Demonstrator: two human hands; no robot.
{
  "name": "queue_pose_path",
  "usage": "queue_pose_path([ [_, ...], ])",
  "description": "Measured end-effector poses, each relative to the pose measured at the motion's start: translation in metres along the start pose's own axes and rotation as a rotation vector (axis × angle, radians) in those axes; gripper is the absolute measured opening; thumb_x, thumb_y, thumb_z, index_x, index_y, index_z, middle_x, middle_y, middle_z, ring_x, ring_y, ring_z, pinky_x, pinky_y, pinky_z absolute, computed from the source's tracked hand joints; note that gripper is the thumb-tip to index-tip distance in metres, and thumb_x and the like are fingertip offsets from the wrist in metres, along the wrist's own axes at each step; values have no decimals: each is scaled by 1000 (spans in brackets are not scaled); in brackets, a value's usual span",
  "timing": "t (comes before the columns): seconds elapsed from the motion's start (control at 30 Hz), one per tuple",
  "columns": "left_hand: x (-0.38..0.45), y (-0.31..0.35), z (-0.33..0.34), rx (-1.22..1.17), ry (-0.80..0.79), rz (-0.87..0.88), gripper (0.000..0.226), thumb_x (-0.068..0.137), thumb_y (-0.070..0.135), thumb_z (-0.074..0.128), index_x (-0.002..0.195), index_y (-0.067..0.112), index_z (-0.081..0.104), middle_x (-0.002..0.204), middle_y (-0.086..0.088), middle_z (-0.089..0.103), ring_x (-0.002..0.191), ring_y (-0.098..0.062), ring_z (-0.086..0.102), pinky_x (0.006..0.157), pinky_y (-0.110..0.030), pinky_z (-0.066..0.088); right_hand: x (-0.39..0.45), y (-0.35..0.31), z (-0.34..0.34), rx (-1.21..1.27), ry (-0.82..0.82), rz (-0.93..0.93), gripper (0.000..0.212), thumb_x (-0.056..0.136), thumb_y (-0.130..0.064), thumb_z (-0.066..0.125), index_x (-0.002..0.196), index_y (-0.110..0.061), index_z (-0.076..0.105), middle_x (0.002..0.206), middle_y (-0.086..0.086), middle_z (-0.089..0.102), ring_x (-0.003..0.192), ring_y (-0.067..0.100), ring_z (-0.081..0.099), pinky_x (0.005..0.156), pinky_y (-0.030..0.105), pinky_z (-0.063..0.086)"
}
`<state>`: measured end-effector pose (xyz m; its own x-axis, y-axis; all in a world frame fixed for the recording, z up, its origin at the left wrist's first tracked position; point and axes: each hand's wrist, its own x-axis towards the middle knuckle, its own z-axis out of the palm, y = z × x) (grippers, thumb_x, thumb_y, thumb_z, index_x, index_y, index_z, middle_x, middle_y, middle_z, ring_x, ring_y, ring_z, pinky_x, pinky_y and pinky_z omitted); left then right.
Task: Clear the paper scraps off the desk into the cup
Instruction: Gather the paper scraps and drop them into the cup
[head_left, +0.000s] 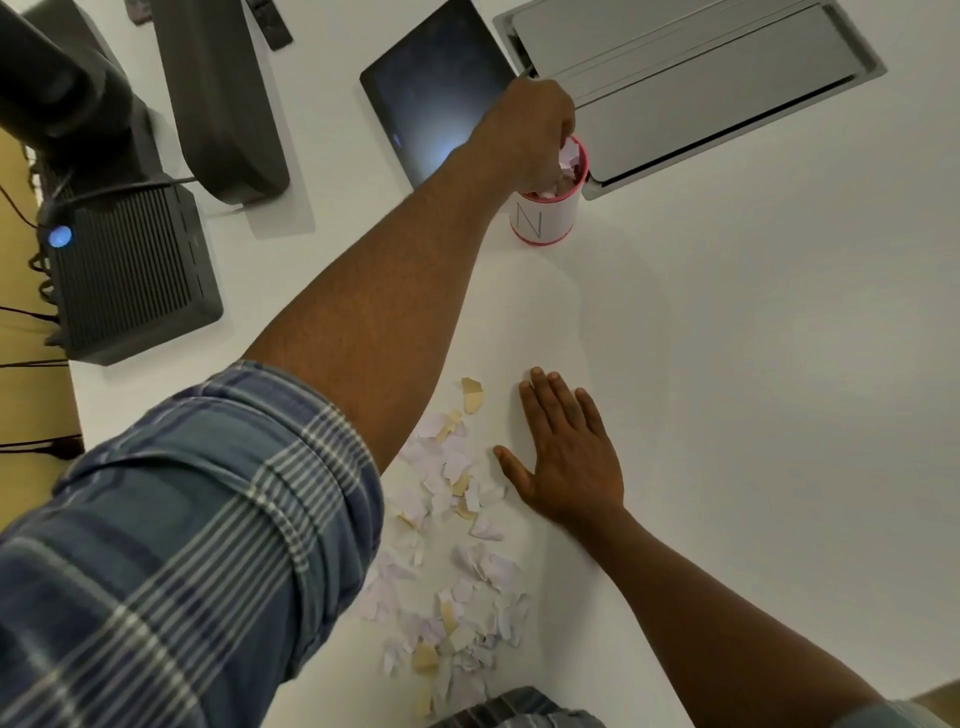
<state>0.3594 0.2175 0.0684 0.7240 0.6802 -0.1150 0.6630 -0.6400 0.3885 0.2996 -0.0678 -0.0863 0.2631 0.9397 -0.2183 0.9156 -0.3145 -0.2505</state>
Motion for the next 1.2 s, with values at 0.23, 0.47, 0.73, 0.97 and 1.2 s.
queue_pose_path([
  [0.23,-8,-2,19,152,-12,63,34,90,20,62,118,2,61,114,-18,65,108,-32,60,90,-35,49,0,-1,-2,14,4,-3,78,94,-68,21,154,-20,8,162,-2,4,149,13,-5,121,36,-2],
  [0.47,1,0,22,236,-132,58,33,92,16,57,121,-1,56,121,-20,60,112,-33,57,94,-37,47,1,-1,0,16,11,7,78,93,-68,24,154,-21,9,162,-3,6,149,13,-5,121,35,-5],
  [0.73,-15,0,-3,236,-53,99,36,89,15,62,124,3,59,118,-17,63,111,-32,57,89,-36,47,0,0,0,8,6,-1,77,94,-67,24,154,-20,10,162,-2,7,150,14,-2,121,35,-3],
  [0.97,-149,-49,-2,-35,349,-7,26,93,15,51,110,5,68,109,-14,69,103,-30,63,92,-39,48,-1,-1,-5,-34,-28,-5,78,93,-69,17,154,-21,9,162,-2,4,149,13,-2,120,35,-3],
  [1.2,-313,-108,61,-78,400,-317,32,91,19,61,120,6,64,127,-12,62,120,-26,57,102,-37,46,-2,0,-10,-77,-52,-29,79,92,-68,9,153,-20,-1,162,-3,-7,148,11,-12,120,32,-8],
])
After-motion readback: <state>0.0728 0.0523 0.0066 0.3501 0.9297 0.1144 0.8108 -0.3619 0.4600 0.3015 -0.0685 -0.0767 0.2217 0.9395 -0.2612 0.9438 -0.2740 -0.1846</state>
